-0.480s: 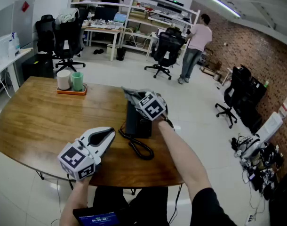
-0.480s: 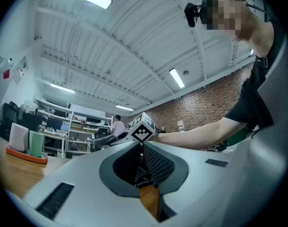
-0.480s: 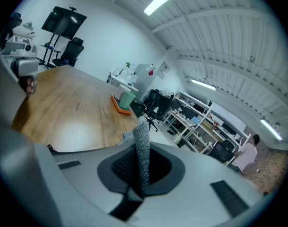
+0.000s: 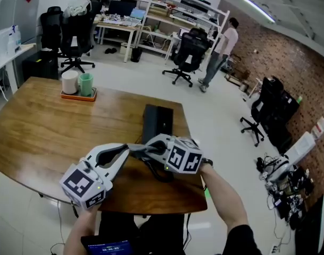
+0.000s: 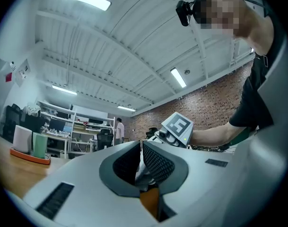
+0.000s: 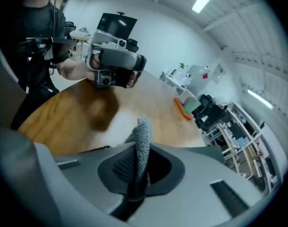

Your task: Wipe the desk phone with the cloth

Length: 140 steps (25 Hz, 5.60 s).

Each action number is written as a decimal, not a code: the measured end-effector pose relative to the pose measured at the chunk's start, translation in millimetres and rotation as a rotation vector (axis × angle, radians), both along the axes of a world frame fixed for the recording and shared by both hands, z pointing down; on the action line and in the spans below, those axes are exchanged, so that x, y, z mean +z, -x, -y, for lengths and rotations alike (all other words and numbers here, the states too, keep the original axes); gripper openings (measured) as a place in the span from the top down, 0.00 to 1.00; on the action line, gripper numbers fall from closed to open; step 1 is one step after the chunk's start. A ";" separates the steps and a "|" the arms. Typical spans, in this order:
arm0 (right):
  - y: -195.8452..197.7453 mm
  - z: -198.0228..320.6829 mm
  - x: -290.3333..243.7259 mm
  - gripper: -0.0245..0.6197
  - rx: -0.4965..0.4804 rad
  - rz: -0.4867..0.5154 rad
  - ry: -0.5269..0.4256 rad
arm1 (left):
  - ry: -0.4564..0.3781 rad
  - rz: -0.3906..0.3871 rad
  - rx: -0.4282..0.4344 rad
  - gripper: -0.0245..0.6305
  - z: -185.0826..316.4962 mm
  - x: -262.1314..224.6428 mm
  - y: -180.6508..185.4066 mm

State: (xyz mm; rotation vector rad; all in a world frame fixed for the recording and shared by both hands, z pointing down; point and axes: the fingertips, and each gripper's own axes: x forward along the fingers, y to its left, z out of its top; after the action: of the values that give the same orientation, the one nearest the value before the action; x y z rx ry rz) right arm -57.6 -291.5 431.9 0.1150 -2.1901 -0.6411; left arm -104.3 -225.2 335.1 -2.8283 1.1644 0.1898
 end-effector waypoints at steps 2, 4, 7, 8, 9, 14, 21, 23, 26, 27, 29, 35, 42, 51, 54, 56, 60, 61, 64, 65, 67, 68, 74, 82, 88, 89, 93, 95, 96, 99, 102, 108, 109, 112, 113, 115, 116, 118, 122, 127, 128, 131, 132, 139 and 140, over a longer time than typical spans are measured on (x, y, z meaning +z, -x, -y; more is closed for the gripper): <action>0.7 27.1 -20.5 0.92 0.065 0.072 -0.046 | 0.009 0.004 -0.002 0.95 1.4 3.2 1.2; -0.9 82.0 -54.7 0.92 0.214 0.213 -0.099 | 0.010 0.000 -0.004 0.95 2.7 4.2 1.5; -13.8 164.4 -84.9 0.92 0.456 0.369 -0.148 | 0.013 0.000 -0.020 0.95 4.1 5.4 2.6; -18.1 181.3 -85.2 0.92 0.507 0.386 -0.149 | 0.016 0.000 -0.026 0.95 4.1 5.9 2.5; -20.2 190.6 -84.2 0.92 0.534 0.389 -0.148 | 0.017 0.000 -0.030 0.95 3.7 5.9 2.3; -22.3 167.8 -70.9 0.92 0.461 0.292 -0.174 | 0.012 0.013 -0.038 0.95 1.5 0.8 0.5; -29.5 45.0 -12.2 0.92 0.145 0.087 -0.118 | 0.018 0.041 -0.039 0.95 1.8 4.1 -3.4; -33.7 15.6 1.2 0.92 0.050 0.008 -0.082 | 0.018 0.049 -0.042 0.95 1.4 5.7 -4.0; -38.8 32.0 -18.6 0.92 0.081 0.062 -0.069 | 0.016 0.062 -0.045 0.95 3.1 6.9 -3.5; -39.6 53.6 -35.6 0.92 0.144 0.137 -0.080 | 0.016 0.066 -0.048 0.95 3.6 7.4 -2.9; -44.3 106.4 -70.2 0.92 0.309 0.293 -0.123 | 0.017 0.072 -0.054 0.95 3.9 8.1 -2.5; -62.0 192.9 -76.4 0.92 0.574 0.345 -0.184 | 0.012 0.054 -0.064 0.95 1.0 6.8 -3.9; -47.1 118.2 -45.2 0.92 0.337 0.205 -0.147 | -0.001 0.101 -0.069 0.95 0.6 4.2 -8.0; -61.3 27.7 -13.2 0.92 0.086 0.048 -0.071 | -0.006 0.122 -0.069 0.95 -0.5 5.5 -10.7; -64.9 98.2 -62.5 0.92 0.300 0.259 -0.144 | -0.005 0.115 -0.074 0.95 1.2 7.3 -6.9; -72.5 146.7 -84.6 0.92 0.458 0.367 -0.184 | -0.004 0.105 -0.077 0.95 1.2 8.7 -5.5; -73.9 190.7 -81.7 0.92 0.572 0.356 -0.198 | -0.010 0.094 -0.086 0.95 -1.0 6.4 -7.4; -71.8 189.4 -77.6 0.92 0.560 0.341 -0.193 | -0.014 0.095 -0.086 0.95 -2.3 4.8 -8.1; -67.6 165.1 -65.6 0.92 0.474 0.305 -0.155 | -0.032 0.101 -0.086 0.95 -5.2 0.1 -8.7; -65.8 151.5 -59.6 0.92 0.425 0.279 -0.141 | -0.040 0.102 -0.088 0.95 -5.1 -1.1 -8.3; -62.4 117.7 -45.7 0.92 0.314 0.211 -0.126 | -0.057 0.107 -0.098 0.95 -3.4 -2.2 -6.5; -62.6 99.4 -36.9 0.92 0.261 0.175 -0.120 | -0.062 0.109 -0.100 0.95 -2.9 -2.3 -5.9; -75.1 9.5 7.0 0.92 -0.017 -0.032 -0.068 | -0.053 0.126 -0.091 0.95 -5.5 1.0 -8.9; -83.5 154.3 -89.3 0.92 0.471 0.402 -0.183 | -0.051 0.110 -0.104 0.95 -3.9 2.5 -3.9; -89.0 188.2 -71.7 0.92 0.546 0.340 -0.203 | -0.063 0.098 -0.107 0.95 -6.5 -1.0 -6.0; -91.7 182.9 -68.7 0.92 0.534 0.334 -0.195 | -0.067 0.101 -0.107 0.95 -6.9 -2.5 -6.8; -92.2 138.7 -52.1 0.92 0.405 0.267 -0.182 | -0.069 0.115 -0.104 0.95 -8.0 -5.0 -9.4; -90.2 106.3 -38.0 0.92 0.312 0.224 -0.172 | -0.071 0.118 -0.105 0.95 -8.2 -4.8 -8.8; -89.9 89.5 -30.8 0.92 0.268 0.200 -0.166 | -0.071 0.118 -0.105 0.95 -8.3 -4.7 -8.6; -90.5 43.9 -10.9 0.92 0.156 0.123 -0.147 | -0.076 0.118 -0.107 0.95 -6.9 -3.8 -6.7; -93.3 9.9 5.0 0.92 0.051 0.021 -0.102 | -0.081 0.120 -0.109 0.95 -6.6 -3.2 -5.4; -93.2 106.9 -66.6 0.92 0.357 0.309 -0.189 | -0.077 0.120 -0.119 0.95 -6.1 0.6 -0.1; -96.1 133.3 -78.4 0.92 0.448 0.364 -0.208 | -0.077 0.117 -0.120 0.95 -6.0 0.7 0.5; -97.5 184.4 -92.0 0.92 0.595 0.410 -0.238 | -0.073 0.103 -0.120 0.95 -7.0 0.4 -1.7; -96.6 191.4 -88.5 0.92 0.605 0.392 -0.235 | -0.073 0.101 -0.120 0.95 -7.5 0.0 -3.2; -97.2 193.6 -74.5 0.92 0.596 0.345 -0.216 | -0.080 0.102 -0.122 0.95 -8.1 -2.2 -4.9; -97.3 188.5 -69.6 0.92 0.581 0.328 -0.209 | -0.086 0.105 -0.123 0.95 -8.1 -3.7 -4.7; -94.5 167.7 -63.2 0.92 0.524 0.292 -0.201 | -0.089 0.110 -0.119 0.95 -8.4 -5.6 -4.9; -91.5 104.0 -37.1 0.92 0.380 0.202 -0.179 | -0.085 0.118 -0.116 0.95 -8.3 -4.5 -5.3; -91.9 36.5 -4.7 0.92 0.269 0.163 -0.126 | -0.078 0.126 -0.119 0.95 -6.5 -2.0 -5.3; -91.5 27.6 -0.8 0.92 0.252 0.153 -0.116 | -0.076 0.127 -0.119 0.95 -6.0 -1.8 -5.4; -90.0 2.1 5.7 0.92 0.195 0.126 -0.067 | -0.072 0.129 -0.121 0.95 -6.0 -0.9 -5.8; -90.0 -5.4 4.8 0.92 0.185 0.134 -0.050 | -0.071 0.129 -0.119 0.95 -5.8 -0.4 -6.0; -103.9 -38.8 -73.3 0.92 0.282 0.504 -0.050 | -0.065 0.119 -0.091 0.95 -5.9 0.5 -5.9; -108.8 -47.8 -91.4 0.92 0.286 0.595 -0.045 | -0.081 0.128 -0.095 0.95 -8.0 -1.7 -6.9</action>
State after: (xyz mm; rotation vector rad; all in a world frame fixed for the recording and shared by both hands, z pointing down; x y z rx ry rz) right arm 51.1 -243.8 340.5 0.7073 -2.6495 -0.5356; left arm -97.3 -217.2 333.4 -2.6647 1.2306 0.0476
